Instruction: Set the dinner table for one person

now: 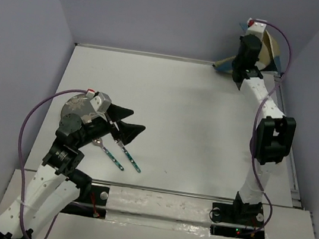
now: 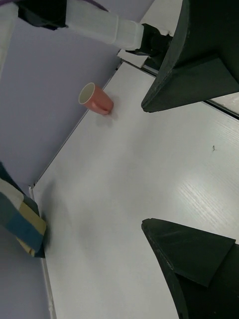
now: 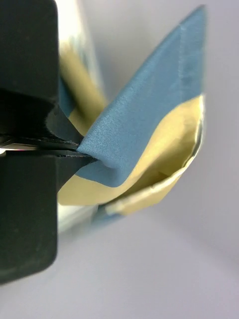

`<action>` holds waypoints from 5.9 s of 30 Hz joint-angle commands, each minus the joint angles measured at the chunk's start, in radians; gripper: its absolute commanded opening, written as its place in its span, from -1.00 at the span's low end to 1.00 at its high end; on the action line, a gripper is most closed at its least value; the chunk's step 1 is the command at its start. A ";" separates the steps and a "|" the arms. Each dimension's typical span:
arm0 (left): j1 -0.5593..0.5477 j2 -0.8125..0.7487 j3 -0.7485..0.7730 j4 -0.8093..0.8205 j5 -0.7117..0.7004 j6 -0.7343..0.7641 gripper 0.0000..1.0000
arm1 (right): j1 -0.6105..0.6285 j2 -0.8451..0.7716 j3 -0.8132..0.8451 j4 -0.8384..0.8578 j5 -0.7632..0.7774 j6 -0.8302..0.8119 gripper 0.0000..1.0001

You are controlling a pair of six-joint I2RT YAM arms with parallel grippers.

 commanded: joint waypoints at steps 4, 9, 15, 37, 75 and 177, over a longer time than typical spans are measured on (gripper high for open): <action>0.006 0.008 0.055 -0.036 -0.130 -0.003 0.98 | 0.210 -0.085 0.366 -0.238 -0.239 0.347 -1.00; 0.013 0.047 0.061 -0.059 -0.162 -0.026 0.98 | 0.265 -0.128 0.506 -0.280 -0.351 0.431 -1.00; 0.026 0.025 0.059 -0.096 -0.317 -0.088 0.98 | 0.275 -0.434 0.027 -0.178 -0.378 0.550 -1.00; -0.481 0.406 -0.109 0.162 -0.803 -0.391 0.19 | 0.313 -1.076 -1.316 0.006 -0.279 0.969 -1.00; -0.478 1.114 0.133 0.269 -1.040 -0.464 0.18 | 0.410 -1.219 -1.020 -0.565 -0.626 0.580 -0.06; -0.057 0.292 0.417 0.123 -0.949 -0.141 -1.00 | 0.545 -1.084 -0.577 -0.403 0.099 0.458 -1.00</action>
